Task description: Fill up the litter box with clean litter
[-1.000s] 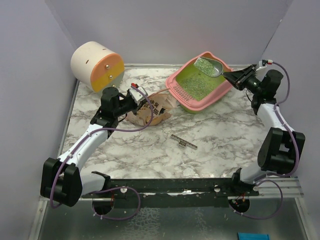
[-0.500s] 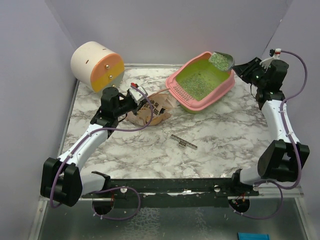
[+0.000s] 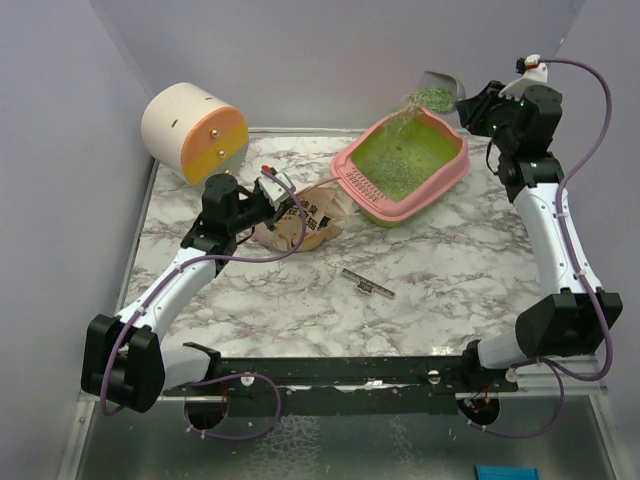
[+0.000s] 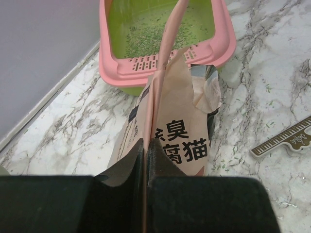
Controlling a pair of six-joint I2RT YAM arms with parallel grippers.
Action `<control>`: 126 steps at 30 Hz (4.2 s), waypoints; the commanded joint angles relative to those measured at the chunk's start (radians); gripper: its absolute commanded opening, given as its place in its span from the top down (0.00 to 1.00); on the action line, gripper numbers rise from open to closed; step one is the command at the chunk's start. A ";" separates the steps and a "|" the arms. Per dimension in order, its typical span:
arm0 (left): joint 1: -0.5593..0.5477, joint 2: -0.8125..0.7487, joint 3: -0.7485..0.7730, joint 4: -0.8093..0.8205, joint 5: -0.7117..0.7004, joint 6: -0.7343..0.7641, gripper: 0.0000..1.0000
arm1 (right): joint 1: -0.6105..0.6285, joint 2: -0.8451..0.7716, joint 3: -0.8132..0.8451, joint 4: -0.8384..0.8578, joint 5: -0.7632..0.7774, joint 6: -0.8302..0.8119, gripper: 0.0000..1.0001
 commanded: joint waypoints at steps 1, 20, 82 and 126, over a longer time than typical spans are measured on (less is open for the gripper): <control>0.002 -0.006 0.009 0.049 0.039 -0.013 1.00 | 0.027 0.057 0.097 -0.049 0.158 -0.131 0.99; 0.002 -0.013 0.012 0.038 0.039 -0.004 1.00 | 0.417 0.167 0.081 0.105 0.838 -0.751 0.99; 0.002 -0.352 0.023 -0.051 -0.228 -0.340 0.01 | 0.459 -0.683 -0.632 -0.549 0.276 0.090 0.99; 0.001 -0.110 0.088 -0.035 -0.151 -0.098 0.01 | 0.224 -0.037 -0.582 0.229 -0.550 -0.160 0.52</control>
